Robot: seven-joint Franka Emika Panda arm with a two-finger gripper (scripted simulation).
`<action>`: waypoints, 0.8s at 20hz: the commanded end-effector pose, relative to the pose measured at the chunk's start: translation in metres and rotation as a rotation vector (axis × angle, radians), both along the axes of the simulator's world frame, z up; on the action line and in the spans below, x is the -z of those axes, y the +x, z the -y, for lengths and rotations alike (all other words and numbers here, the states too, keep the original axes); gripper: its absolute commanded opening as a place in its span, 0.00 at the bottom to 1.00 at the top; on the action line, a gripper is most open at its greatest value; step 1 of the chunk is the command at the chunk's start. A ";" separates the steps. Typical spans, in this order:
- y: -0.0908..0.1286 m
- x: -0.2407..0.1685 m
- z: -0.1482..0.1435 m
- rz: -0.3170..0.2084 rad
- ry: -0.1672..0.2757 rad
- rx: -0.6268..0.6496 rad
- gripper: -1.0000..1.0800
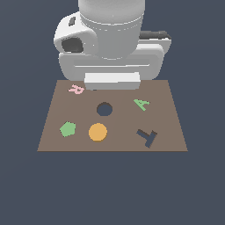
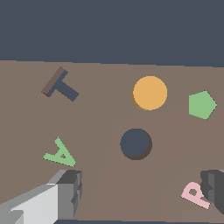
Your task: Insert a designated object into the corresponding slot on a board.
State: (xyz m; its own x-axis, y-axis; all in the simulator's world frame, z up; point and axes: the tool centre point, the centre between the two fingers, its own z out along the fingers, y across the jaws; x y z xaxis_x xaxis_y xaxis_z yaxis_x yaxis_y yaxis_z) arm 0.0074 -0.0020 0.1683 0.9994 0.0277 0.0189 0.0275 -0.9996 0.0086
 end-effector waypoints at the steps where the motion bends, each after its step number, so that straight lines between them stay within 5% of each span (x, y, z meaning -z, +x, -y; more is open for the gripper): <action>1: 0.000 0.000 0.000 0.000 0.000 0.000 0.96; 16: 0.031 0.042 0.012 -0.006 0.002 0.143 0.96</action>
State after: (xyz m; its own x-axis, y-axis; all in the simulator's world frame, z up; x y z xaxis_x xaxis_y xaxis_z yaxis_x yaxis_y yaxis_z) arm 0.0330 -0.0110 0.1346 0.9959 -0.0895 0.0146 -0.0896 -0.9960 0.0065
